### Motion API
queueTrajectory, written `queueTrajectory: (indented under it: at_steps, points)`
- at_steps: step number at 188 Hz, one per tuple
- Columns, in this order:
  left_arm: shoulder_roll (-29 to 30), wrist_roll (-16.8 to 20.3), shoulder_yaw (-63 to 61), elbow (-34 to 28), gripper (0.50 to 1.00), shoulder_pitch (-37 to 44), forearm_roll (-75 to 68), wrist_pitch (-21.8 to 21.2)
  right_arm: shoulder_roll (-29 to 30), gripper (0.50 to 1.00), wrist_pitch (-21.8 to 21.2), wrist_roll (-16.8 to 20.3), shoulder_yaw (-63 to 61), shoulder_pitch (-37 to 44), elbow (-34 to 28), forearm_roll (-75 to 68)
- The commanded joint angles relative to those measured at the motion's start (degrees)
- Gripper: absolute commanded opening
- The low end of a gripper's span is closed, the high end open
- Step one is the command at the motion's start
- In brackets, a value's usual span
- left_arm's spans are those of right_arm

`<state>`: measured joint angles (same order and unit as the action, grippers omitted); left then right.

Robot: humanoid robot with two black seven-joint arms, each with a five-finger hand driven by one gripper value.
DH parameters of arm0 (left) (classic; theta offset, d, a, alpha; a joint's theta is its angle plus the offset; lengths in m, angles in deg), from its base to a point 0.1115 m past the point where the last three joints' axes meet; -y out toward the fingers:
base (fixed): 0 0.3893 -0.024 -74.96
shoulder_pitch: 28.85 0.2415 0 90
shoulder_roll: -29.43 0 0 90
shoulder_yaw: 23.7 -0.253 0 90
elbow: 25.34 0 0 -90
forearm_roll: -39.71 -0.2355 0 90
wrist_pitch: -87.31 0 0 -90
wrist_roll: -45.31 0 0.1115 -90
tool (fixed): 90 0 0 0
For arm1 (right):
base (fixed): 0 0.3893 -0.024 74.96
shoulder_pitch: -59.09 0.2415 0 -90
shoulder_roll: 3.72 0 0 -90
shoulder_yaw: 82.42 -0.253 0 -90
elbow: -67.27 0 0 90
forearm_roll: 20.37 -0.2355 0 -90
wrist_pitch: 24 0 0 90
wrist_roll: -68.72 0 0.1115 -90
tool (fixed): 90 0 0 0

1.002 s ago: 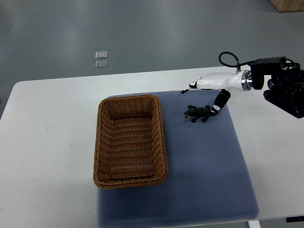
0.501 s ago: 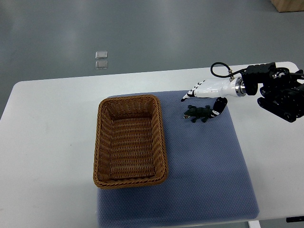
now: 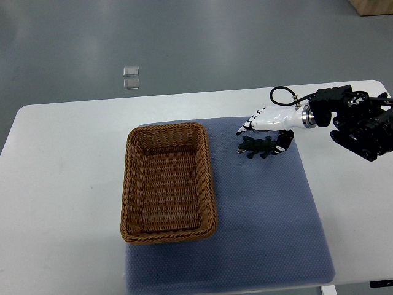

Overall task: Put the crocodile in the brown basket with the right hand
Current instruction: 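Close the right hand fingers around the crocodile and lift it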

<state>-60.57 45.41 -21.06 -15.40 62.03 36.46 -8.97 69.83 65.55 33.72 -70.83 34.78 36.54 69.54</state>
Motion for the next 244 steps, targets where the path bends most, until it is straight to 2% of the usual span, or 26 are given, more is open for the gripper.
queueTrajectory:
  at_steps: [1,49,58,78,91,124,145,163,193,244]
  points:
    - [0.0,0.0,0.0,0.0,1.000,0.0,0.0,-0.1,0.4,0.924,0.1,0.0,0.0,-0.2,0.1,0.0]
    - [0.0,0.0,0.0,0.0,1.000,0.0,0.0,0.0,2.1,0.901,1.2,0.0,1.0,-0.3,2.1,0.0]
    - [0.0,0.0,0.0,0.0,1.000,0.0,0.0,-0.1,2.6,0.856,1.6,0.0,1.8,-0.3,2.9,0.0]
    - [0.0,0.0,0.0,0.0,1.000,0.0,0.0,0.0,3.2,0.797,1.9,0.0,2.6,-0.3,3.9,0.0]
    - [0.0,0.0,0.0,0.0,1.000,0.0,0.0,-0.1,3.3,0.793,1.9,0.0,2.6,-0.4,4.1,0.0]
    - [0.0,0.0,0.0,0.0,1.000,0.0,0.0,-0.1,3.1,0.693,2.0,0.0,2.6,-0.1,4.1,-0.1]
    - [0.0,0.0,0.0,0.0,1.000,0.0,0.0,-0.1,3.0,0.682,2.0,0.0,2.6,0.1,4.1,-0.2]
    - [0.0,0.0,0.0,0.0,1.000,0.0,0.0,-0.1,2.9,0.639,2.0,0.0,2.5,0.3,4.1,-0.3]
    - [0.0,0.0,0.0,0.0,1.000,0.0,0.0,0.0,2.6,0.500,2.0,0.0,2.4,0.5,4.1,-0.4]
    - [0.0,0.0,0.0,0.0,1.000,0.0,0.0,0.0,2.5,0.500,2.0,0.0,1.6,0.6,4.1,-1.0]
